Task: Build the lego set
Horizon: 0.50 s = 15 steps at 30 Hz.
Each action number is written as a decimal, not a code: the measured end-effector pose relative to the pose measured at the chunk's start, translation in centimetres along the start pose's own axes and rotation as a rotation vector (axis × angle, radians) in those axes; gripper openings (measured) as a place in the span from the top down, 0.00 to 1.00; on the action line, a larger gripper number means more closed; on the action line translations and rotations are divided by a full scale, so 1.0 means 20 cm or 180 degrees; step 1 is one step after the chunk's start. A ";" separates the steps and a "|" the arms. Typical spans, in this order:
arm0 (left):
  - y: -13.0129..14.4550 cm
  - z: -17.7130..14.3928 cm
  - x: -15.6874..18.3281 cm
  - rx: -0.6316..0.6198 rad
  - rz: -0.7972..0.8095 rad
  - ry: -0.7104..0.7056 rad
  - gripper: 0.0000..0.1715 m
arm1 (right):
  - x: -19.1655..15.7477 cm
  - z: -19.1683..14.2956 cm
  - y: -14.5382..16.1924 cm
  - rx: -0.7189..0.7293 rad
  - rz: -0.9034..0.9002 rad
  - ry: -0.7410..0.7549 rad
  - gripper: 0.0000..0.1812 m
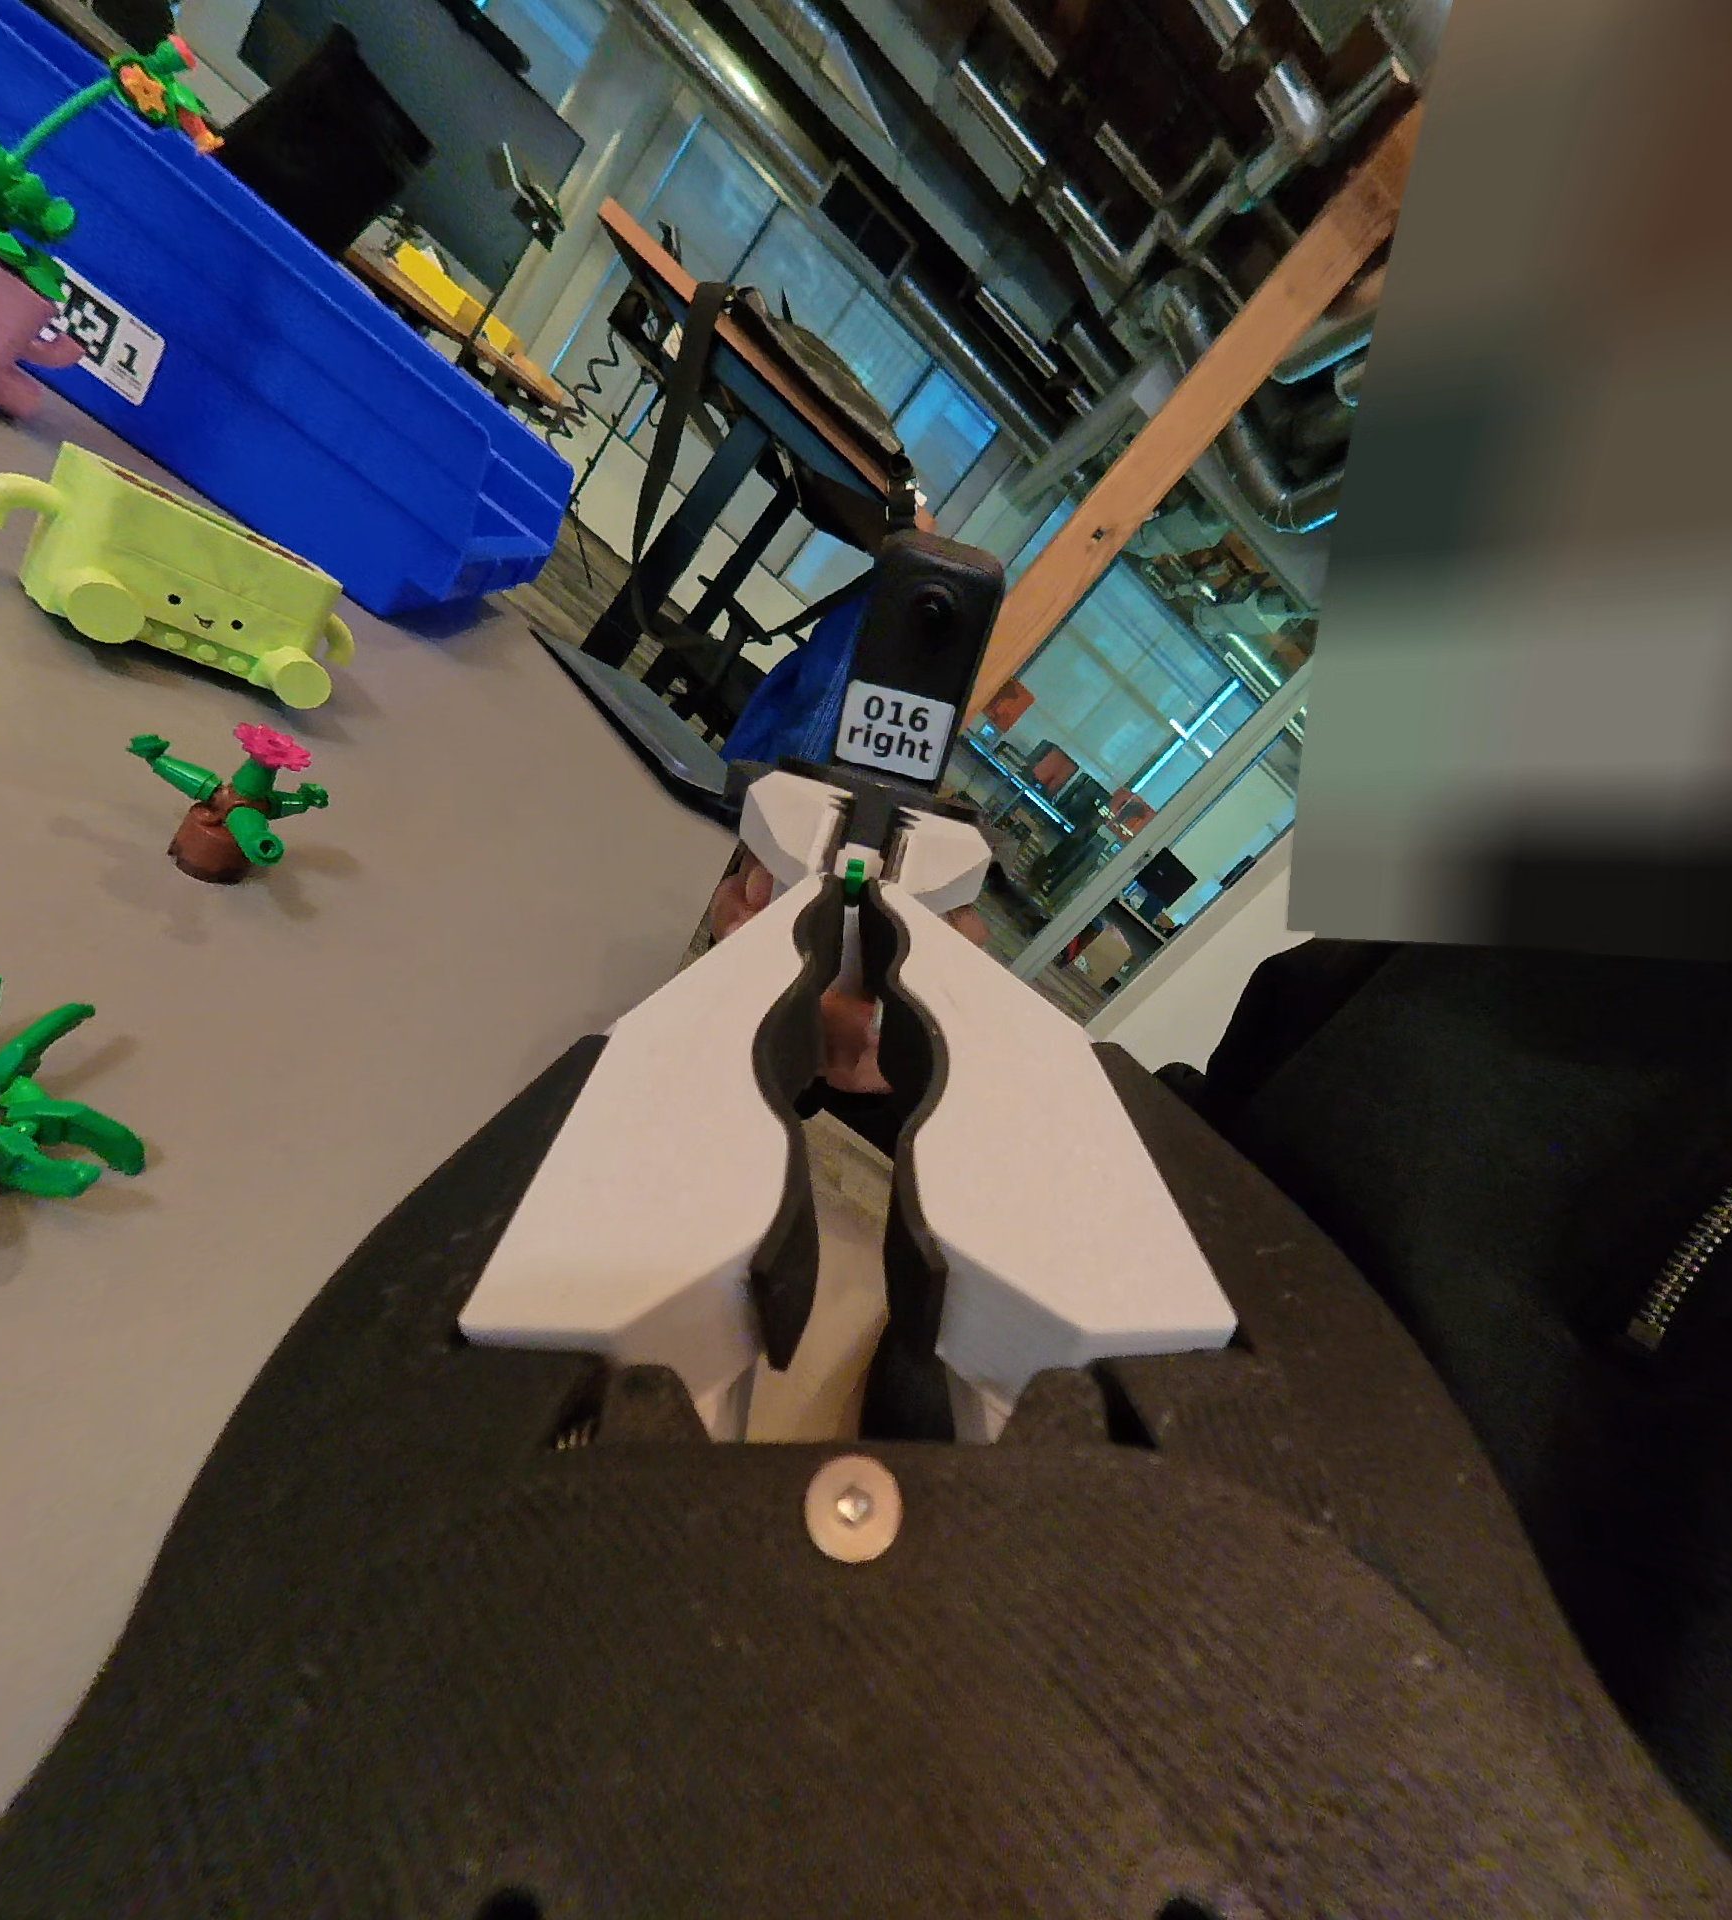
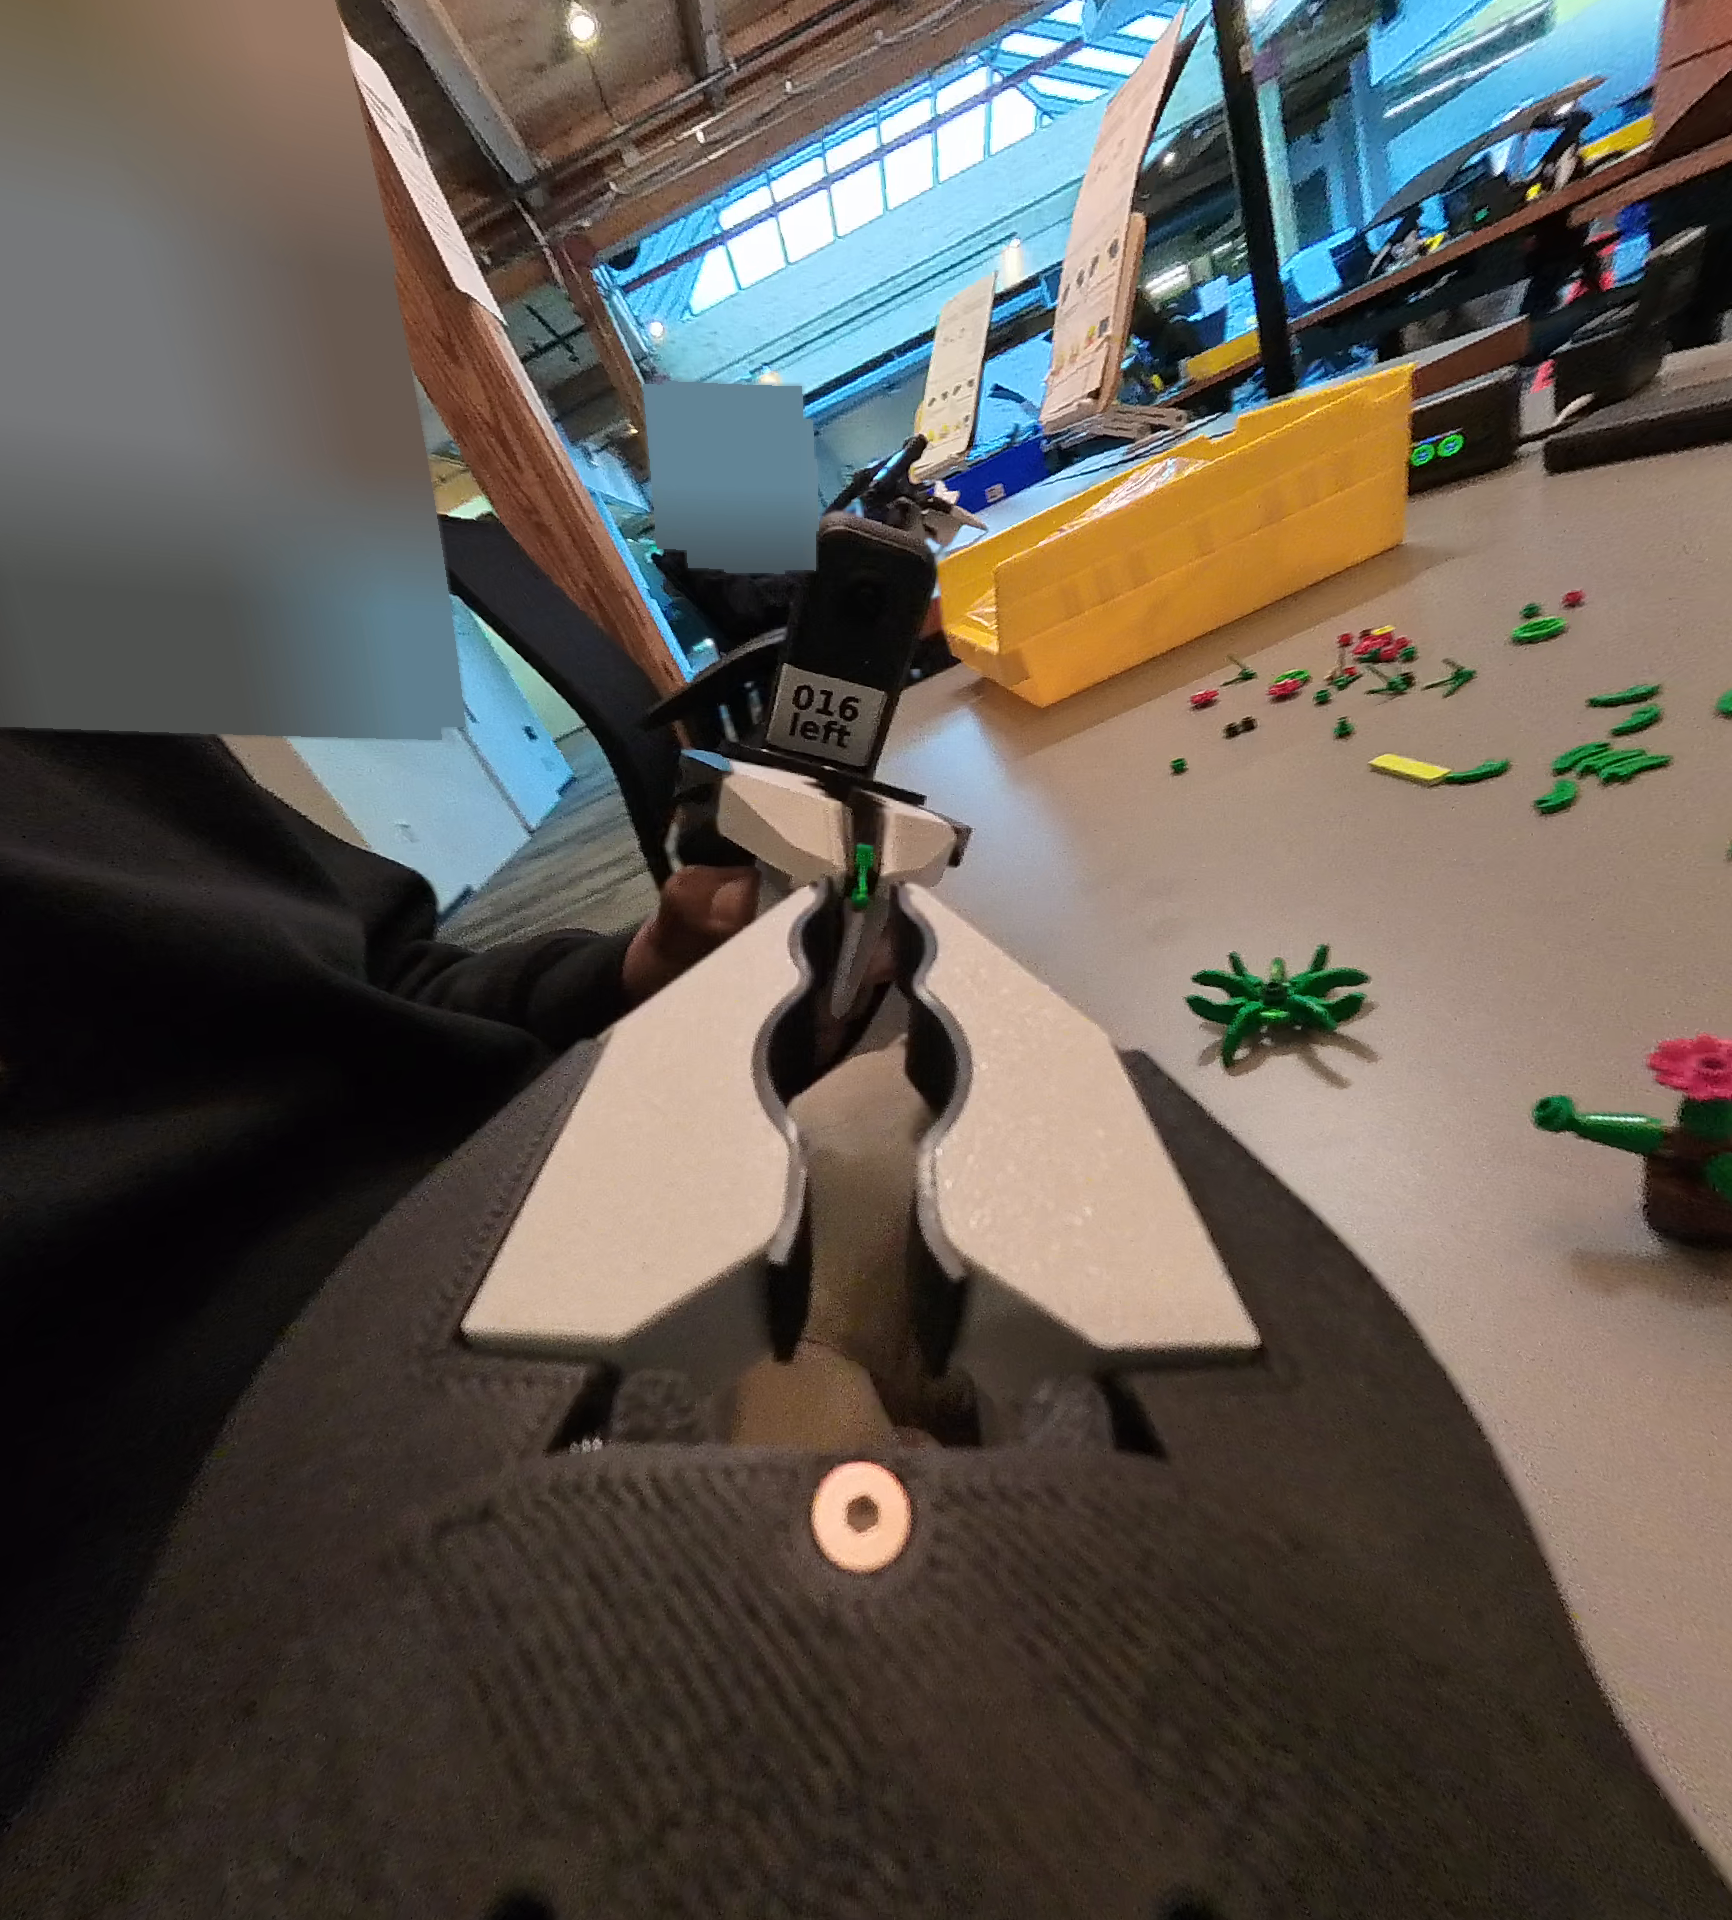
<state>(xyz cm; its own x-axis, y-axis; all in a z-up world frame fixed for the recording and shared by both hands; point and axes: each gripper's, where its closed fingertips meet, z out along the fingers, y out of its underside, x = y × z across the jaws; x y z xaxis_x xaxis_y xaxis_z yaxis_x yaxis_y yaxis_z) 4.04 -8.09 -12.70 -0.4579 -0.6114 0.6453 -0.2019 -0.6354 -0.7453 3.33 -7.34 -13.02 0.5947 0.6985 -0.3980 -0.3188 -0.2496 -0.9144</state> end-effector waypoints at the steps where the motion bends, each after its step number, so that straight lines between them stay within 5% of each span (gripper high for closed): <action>1: 0.00 0.00 0.00 -0.0014 0.0012 0.0011 1.00 | -0.01 0.00 0.00 0.0021 0.0040 -0.0053 0.99; 15: -0.02 -0.04 0.00 -0.0032 0.0205 -0.0112 1.00 | 0.00 0.01 0.01 -0.0119 -0.0026 0.0041 1.00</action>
<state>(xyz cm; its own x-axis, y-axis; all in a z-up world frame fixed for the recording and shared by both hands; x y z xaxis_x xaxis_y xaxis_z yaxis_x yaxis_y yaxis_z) 3.50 -7.49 -12.61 -0.4397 -0.6672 0.6012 -0.1818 -0.5895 -0.7871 3.12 -7.29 -13.29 0.6067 0.6920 -0.3913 -0.2863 -0.2689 -0.9196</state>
